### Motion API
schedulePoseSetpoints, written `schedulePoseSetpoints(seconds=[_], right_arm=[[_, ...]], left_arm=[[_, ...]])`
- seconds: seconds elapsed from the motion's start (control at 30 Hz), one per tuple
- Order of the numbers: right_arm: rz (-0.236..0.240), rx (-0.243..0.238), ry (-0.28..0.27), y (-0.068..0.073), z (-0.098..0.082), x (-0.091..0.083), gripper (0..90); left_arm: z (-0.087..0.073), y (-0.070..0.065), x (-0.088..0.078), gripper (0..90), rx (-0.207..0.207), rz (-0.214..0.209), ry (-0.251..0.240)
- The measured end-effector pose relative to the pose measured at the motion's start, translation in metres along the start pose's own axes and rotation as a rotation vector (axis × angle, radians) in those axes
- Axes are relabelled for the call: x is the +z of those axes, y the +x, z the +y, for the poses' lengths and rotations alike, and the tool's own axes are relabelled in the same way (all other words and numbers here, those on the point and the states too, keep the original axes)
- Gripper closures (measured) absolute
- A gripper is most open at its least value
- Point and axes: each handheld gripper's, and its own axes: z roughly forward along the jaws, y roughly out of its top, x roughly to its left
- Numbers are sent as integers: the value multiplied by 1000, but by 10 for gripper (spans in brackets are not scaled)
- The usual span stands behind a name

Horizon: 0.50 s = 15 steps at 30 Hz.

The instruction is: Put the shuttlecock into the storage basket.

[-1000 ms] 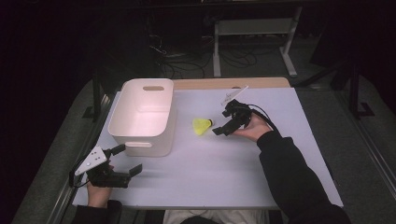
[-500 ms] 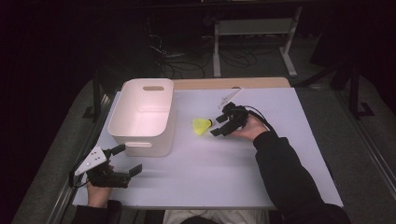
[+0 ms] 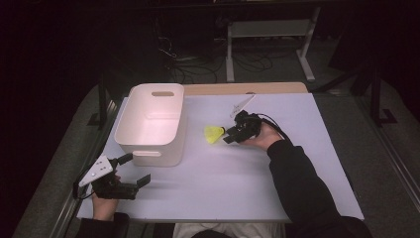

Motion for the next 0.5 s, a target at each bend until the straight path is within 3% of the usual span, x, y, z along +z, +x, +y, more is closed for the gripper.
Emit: schedulePoseSetpoints(seconds=[0.17, 0.43, 0.5], right_arm=[[10, -8, 9, -1, 0, 3, 738], [25, 2, 21, -2, 3, 10, 884], [25, 2, 28, -1, 4, 12, 886]], left_arm=[[0, 0, 0, 0, 0, 0, 0], [0, 0, 0, 0, 0, -2, 1], [0, 0, 0, 0, -1, -2, -1]])
